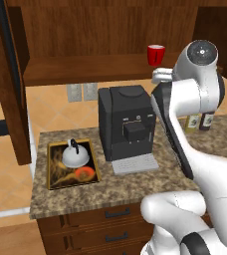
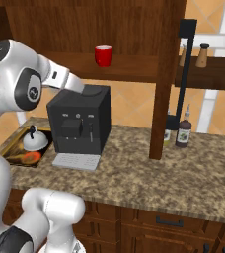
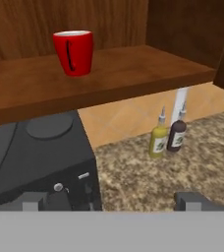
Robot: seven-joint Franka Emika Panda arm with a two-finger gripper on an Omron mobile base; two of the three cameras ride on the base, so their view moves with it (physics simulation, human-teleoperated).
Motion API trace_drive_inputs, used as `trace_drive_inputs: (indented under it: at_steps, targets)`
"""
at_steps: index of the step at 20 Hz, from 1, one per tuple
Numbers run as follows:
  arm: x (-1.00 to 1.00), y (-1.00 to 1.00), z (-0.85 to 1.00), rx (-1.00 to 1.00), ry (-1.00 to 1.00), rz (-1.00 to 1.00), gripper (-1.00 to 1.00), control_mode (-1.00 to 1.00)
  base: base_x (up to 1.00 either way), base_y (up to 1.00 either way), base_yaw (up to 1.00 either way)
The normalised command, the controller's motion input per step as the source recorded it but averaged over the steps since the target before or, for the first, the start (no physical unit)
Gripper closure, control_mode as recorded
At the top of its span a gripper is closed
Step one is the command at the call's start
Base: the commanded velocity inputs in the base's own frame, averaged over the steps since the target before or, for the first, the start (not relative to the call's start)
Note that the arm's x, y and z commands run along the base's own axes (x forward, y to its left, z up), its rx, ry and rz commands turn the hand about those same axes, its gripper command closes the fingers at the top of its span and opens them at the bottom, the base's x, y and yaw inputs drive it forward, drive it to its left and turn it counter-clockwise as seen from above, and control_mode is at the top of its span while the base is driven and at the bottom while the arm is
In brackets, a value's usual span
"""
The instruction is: Pick the kettle from the counter and place it on the tray. Then pick the mug from the cabinet and place it on the tray. Then close the cabinet doors.
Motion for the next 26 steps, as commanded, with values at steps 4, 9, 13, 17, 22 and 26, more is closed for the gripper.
trace_drive_inputs:
  at_steps: [4, 9, 13, 17, 22, 26]
  targets:
    - [0.42, -0.05, 0.31, 0.0, -0.06, -0.04, -1.0, -1.0, 0.0, 0.0, 0.0]
    - [0.43, -0.07, 0.25, 0.0, 0.0, -0.06, -1.0, -1.0, 0.0, 0.0, 0.0]
    - [0.52, -0.03, 0.01, 0.0, 0.0, -0.04, -1.0, -1.0, 0.0, 0.0, 0.0]
    - [0.56, 0.0, 0.0, 0.0, 0.0, -0.02, -1.0, -1.0, 0.0, 0.0, 0.0]
    - [0.53, -0.05, 0.0, 0.0, 0.0, -0.03, -1.0, -1.0, 0.0, 0.0, 0.0]
    - [0.54, -0.05, 0.0, 0.0, 0.0, -0.04, -1.0, -1.0, 0.0, 0.0, 0.0]
